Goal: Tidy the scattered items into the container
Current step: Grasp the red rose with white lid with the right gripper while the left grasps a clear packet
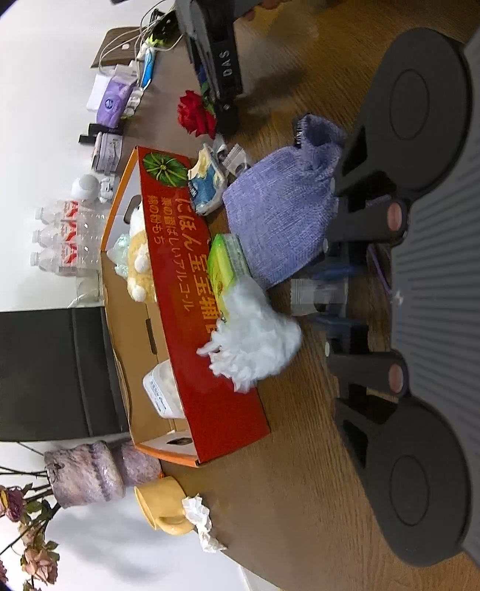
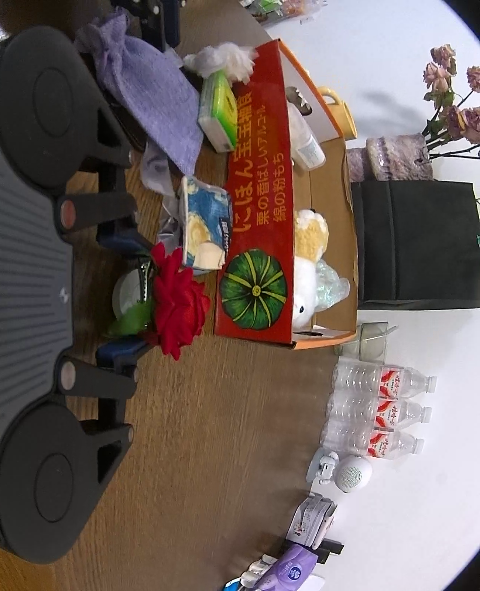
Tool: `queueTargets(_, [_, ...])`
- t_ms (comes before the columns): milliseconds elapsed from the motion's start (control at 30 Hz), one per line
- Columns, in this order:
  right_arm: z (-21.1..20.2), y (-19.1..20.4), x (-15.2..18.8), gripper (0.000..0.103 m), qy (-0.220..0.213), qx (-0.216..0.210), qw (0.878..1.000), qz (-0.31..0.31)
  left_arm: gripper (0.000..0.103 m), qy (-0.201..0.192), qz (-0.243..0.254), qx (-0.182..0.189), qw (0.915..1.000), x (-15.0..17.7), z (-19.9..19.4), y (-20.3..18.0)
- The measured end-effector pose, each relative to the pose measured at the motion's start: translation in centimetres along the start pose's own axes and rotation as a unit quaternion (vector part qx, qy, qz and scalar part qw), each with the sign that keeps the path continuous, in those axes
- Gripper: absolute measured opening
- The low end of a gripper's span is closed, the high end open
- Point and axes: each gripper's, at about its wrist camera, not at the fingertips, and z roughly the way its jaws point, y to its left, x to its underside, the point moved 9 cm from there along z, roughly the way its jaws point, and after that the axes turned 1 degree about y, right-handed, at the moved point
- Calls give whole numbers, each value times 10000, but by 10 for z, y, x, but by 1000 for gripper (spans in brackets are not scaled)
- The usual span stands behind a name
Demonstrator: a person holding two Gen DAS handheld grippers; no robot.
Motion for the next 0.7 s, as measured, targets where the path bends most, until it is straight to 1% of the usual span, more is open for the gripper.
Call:
queueTargets(33, [-2,0,0,43,-30,-32,10000,39,19,-6,-32,-8,10000,0,0,0])
queueTargets(100, [-7,0,0,42,-88,-56,9999,90,19,-12,-89,3,10000,1,-2,0])
queueTargets(167, [-9,-2,1,38,-107,-72,9998,139,19,-24,-129,-4,9999,2,-3,0])
queueTargets(433, [-19,0,6,38,-188,-115,9996,197,18,-82,-238,-28,9997,4,-10,1])
queueTargets(700, [-31,3,4,38,-307,-124,9993,187,18,-249,-314,-77,9992,-1,-24,3])
